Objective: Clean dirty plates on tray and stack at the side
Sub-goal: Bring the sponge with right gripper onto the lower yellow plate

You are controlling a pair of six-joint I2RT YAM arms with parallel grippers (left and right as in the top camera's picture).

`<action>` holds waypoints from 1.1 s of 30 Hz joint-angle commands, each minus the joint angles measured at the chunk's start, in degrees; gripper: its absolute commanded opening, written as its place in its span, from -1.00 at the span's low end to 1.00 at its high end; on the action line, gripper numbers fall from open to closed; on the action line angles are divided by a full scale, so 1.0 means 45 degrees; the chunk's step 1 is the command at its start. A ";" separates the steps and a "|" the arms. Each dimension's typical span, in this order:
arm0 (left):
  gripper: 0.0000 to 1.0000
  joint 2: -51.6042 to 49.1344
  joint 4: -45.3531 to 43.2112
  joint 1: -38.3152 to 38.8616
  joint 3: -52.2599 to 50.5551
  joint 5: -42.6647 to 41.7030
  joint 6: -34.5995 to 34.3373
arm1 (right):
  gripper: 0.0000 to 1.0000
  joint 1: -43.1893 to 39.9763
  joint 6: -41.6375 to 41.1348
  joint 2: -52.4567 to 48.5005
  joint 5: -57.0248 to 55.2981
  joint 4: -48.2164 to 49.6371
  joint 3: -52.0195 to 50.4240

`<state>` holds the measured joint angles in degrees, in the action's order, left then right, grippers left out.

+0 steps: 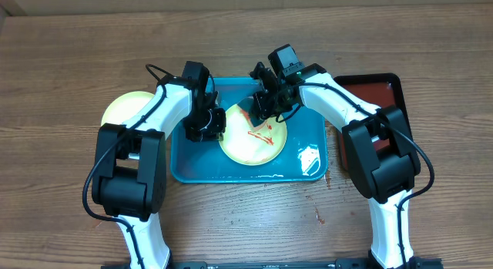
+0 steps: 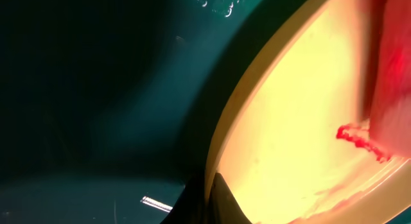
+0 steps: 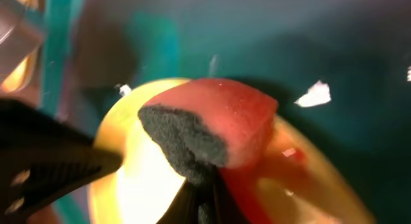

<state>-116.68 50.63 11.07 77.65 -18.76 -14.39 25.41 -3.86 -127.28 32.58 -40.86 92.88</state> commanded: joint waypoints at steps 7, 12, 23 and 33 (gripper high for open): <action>-0.92 -0.0141 -0.0257 -0.0563 -0.0194 0.0160 0.0238 | -0.92 0.0102 0.0437 -0.0248 0.0267 -0.2671 -0.0112; -0.92 -0.0141 -0.0267 -0.0636 -0.0194 0.0165 0.0243 | -0.92 0.0078 0.0219 -0.0243 -0.2268 -0.3900 0.0437; -0.91 -0.0141 -0.0287 -0.0646 -0.0194 0.0209 0.0253 | -0.92 0.1117 -0.1472 -0.0243 -0.9083 -0.3784 0.1540; -0.91 -0.0146 -0.0160 -0.0641 -0.0194 0.0151 0.0743 | -0.92 0.2288 -0.1472 -0.0583 -0.8641 -0.0714 0.0991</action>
<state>-116.68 49.58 8.34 77.36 -19.70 -14.35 34.72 -9.72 -127.90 -6.31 -46.76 98.08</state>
